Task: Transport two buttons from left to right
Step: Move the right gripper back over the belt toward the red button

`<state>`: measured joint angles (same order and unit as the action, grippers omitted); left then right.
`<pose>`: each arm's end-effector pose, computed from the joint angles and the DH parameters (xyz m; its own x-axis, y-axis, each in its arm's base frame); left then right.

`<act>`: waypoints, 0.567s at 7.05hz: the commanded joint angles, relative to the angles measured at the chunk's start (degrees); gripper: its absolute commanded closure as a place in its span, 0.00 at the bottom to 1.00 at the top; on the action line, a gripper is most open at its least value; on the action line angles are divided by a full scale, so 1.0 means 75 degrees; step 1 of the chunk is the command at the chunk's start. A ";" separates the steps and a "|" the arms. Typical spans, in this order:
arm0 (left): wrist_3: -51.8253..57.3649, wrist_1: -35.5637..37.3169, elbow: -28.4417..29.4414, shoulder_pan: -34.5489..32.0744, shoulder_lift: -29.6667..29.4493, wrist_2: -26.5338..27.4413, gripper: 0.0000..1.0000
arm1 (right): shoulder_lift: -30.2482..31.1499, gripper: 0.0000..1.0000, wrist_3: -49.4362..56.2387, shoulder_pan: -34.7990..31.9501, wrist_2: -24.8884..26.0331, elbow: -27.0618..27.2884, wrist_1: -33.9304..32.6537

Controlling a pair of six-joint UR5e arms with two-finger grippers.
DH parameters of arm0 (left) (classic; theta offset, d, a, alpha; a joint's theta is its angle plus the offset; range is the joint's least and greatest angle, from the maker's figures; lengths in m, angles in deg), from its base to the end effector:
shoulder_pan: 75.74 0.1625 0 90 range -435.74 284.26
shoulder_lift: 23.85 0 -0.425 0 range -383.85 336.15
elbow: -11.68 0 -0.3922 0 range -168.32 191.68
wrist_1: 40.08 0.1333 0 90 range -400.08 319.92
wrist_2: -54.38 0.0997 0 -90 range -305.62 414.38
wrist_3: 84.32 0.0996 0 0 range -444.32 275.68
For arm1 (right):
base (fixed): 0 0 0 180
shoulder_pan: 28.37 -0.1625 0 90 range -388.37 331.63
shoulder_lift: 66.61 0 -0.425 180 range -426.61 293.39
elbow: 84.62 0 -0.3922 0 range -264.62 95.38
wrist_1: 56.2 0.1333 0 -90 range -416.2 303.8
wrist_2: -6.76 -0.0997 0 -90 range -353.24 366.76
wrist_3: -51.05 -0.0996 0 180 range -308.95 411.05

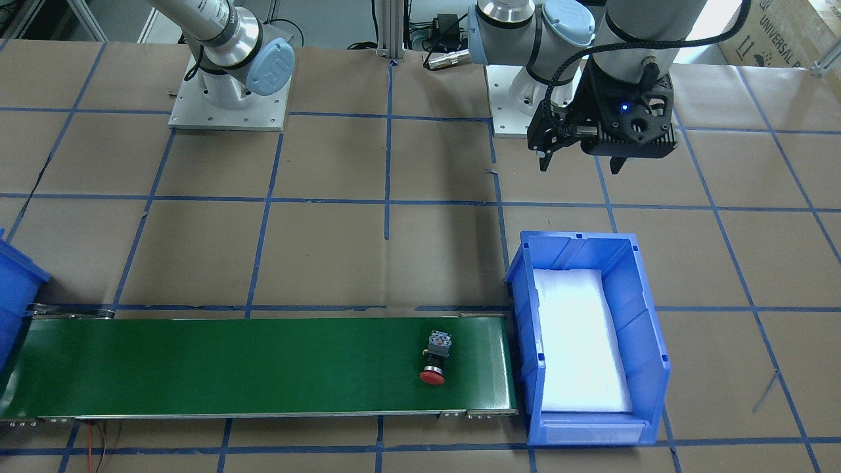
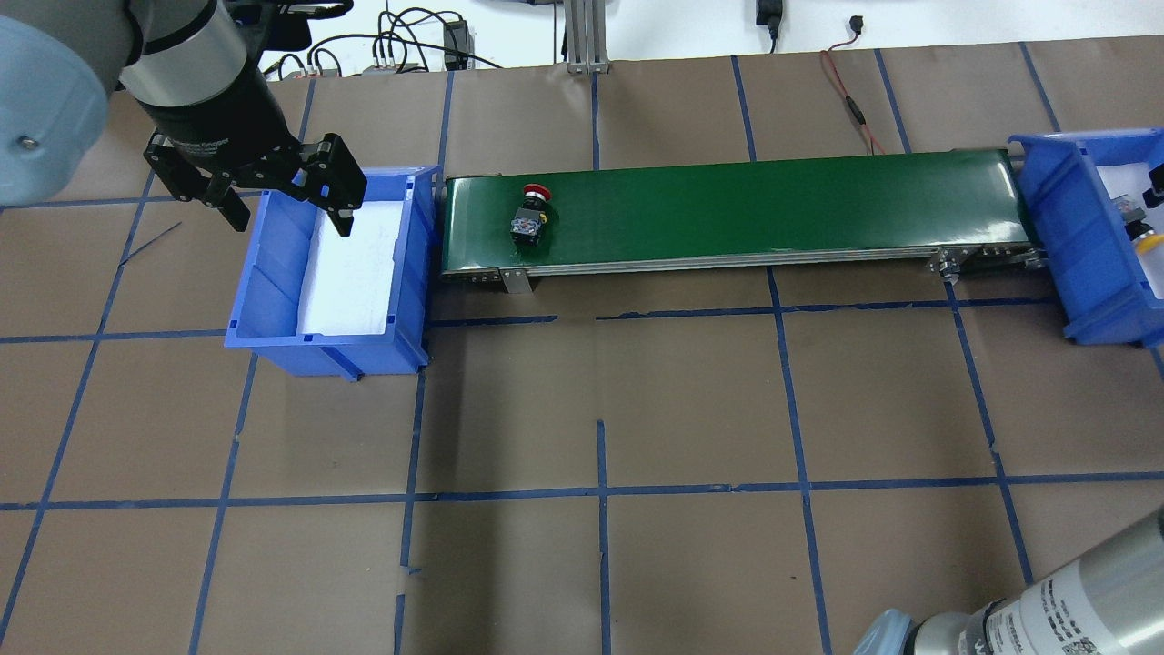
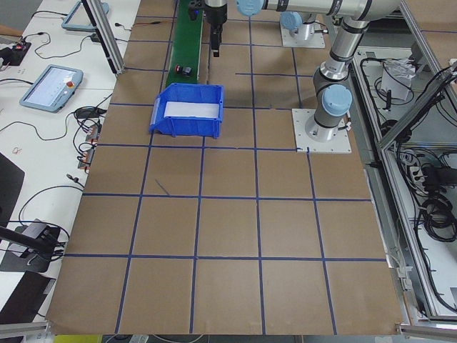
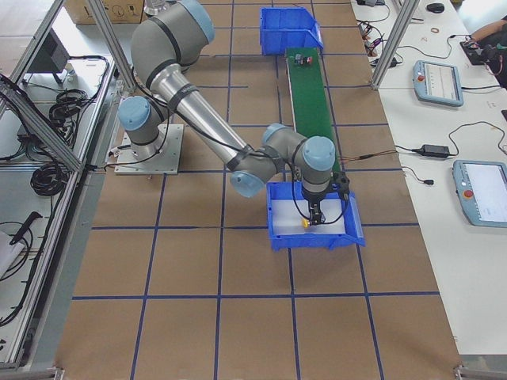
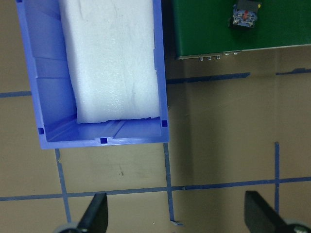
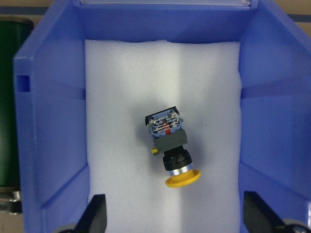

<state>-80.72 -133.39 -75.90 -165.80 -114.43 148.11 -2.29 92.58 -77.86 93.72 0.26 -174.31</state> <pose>-0.1273 -0.4933 0.4982 -0.9958 0.0655 -0.0633 0.0637 0.9975 0.0297 -0.3255 -0.5943 0.3223 -0.9987 -0.0181 0.0478 -0.0243 0.9908 -0.1332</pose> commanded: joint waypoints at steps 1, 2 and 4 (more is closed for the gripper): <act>0.0036 -0.0145 0.0006 0.0194 -0.0016 -0.0052 0.00 | 0.0436 0.00 -0.0088 -0.0337 -0.0016 -0.0102 0.0894; 0.0059 -0.0145 0.0006 0.0218 -0.0027 -0.0052 0.00 | 0.0808 0.00 -0.0355 -0.0919 -0.0028 -0.0102 0.1237; 0.0059 -0.0098 0.0006 0.0218 -0.0039 -0.0052 0.00 | 0.0929 0.00 -0.2630 -0.3351 0.0147 -0.0102 0.1217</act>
<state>-80.30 -134.22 -75.86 -164.21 -114.72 147.73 4.07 82.67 -93.07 94.19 -0.49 -165.54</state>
